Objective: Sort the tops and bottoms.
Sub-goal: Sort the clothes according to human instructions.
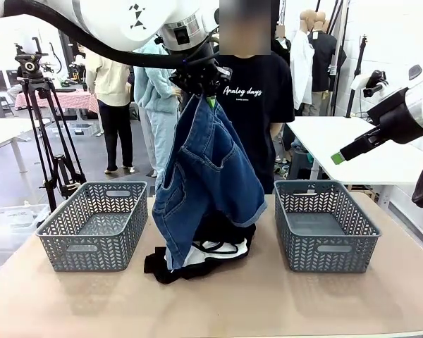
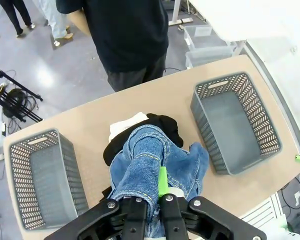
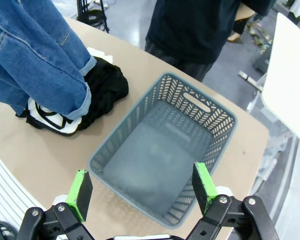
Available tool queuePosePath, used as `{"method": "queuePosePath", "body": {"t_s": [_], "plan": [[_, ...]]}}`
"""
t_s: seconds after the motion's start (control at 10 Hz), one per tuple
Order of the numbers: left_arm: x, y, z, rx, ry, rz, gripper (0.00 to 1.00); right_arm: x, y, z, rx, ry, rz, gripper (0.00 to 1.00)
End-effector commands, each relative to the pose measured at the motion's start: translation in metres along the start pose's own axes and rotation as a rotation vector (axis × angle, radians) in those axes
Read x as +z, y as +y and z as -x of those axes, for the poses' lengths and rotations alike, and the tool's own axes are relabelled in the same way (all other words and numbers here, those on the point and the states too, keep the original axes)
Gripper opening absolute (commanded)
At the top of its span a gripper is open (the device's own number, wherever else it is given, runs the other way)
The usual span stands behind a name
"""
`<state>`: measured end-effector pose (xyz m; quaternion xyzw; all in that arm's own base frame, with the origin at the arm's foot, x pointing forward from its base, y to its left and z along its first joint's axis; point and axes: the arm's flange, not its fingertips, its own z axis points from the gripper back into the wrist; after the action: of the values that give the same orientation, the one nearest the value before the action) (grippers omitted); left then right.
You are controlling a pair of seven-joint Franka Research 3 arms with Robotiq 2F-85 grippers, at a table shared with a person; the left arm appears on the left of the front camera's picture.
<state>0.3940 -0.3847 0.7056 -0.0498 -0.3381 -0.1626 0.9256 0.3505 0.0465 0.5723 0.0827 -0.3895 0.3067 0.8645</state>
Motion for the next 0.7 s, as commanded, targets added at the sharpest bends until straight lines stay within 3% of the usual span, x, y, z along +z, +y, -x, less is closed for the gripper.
{"method": "queuePosePath", "body": {"t_s": [0.0, 0.6], "plan": [[0.0052, 0.0031, -0.0043, -0.002, -0.011, 0.008, 0.00, -0.0030, 0.0019, 0.0018, -0.003, -0.002, -0.004, 1.00], [0.0052, 0.0031, -0.0043, -0.002, -0.011, 0.008, 0.00, -0.0030, 0.0019, 0.0018, -0.003, -0.002, -0.004, 1.00]]}}
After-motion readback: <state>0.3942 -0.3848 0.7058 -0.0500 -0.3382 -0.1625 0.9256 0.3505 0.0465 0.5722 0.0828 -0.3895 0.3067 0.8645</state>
